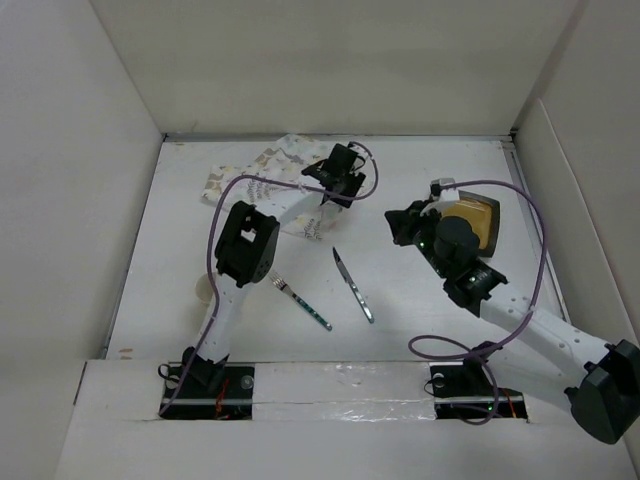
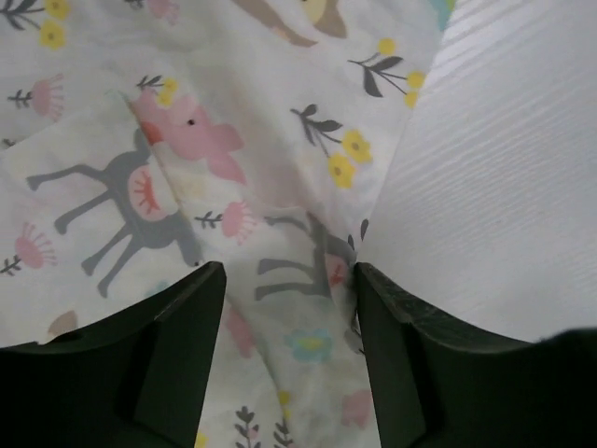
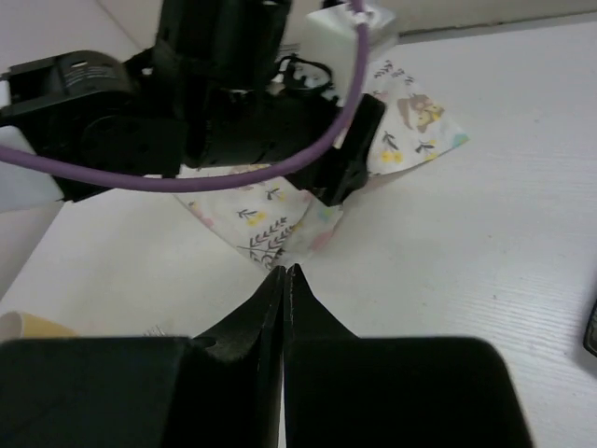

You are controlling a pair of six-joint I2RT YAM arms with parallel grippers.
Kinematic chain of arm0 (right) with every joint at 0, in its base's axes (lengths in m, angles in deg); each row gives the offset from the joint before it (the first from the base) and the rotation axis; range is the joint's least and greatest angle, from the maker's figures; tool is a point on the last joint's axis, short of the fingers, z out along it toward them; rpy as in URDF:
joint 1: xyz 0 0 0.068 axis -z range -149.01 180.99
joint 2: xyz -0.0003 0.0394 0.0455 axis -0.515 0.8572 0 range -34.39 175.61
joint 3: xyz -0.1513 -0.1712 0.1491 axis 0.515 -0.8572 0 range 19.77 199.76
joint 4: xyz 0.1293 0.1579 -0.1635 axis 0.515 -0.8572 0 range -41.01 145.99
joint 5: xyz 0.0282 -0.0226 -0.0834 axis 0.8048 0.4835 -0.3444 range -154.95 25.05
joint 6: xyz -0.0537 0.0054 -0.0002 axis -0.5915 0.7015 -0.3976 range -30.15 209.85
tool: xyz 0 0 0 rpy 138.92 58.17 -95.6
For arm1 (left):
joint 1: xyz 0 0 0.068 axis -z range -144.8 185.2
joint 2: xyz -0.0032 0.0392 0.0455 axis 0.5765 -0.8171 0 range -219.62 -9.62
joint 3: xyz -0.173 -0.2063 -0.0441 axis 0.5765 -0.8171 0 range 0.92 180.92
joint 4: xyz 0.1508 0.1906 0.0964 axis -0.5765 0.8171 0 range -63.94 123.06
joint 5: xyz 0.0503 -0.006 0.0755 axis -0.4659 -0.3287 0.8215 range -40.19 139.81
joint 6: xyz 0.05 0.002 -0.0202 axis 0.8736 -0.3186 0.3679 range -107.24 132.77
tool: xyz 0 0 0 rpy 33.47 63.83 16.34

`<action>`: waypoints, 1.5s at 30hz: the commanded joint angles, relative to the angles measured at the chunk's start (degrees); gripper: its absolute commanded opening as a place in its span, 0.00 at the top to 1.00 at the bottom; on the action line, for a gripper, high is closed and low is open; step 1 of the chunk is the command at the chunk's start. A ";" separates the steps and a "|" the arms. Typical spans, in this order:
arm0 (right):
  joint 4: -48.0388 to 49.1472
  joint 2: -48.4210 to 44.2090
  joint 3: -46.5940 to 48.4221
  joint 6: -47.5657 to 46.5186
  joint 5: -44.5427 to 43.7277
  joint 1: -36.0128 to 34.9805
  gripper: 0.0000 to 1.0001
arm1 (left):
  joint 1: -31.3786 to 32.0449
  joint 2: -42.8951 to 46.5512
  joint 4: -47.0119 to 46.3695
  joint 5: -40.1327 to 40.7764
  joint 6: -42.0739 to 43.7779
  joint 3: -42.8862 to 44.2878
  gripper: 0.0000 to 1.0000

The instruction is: Set the dinner table for one person

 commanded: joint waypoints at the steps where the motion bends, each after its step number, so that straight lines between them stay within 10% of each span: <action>1: -0.07 -1.33 -1.17 3.00 -4.20 1.21 1.00 | -3.03 8.86 -3.58 4.32 -2.35 -3.56 0.44; 11: 1.07 7.37 0.50 4.07 1.68 5.07 1.00 | -5.84 1.78 -3.97 12.94 -12.11 4.12 0.56; 18: 3.09 9.38 0.94 3.71 3.27 5.07 0.76 | -5.84 -0.07 -9.65 7.85 -10.62 1.35 0.49; 40: 3.10 15.54 3.66 2.92 6.69 5.07 0.80 | -5.84 -13.09 -4.82 11.54 -7.28 16.21 0.78; 45: 3.28 17.03 4.36 2.83 6.78 5.07 0.81 | -5.84 -12.74 -5.43 11.62 -6.40 16.21 1.00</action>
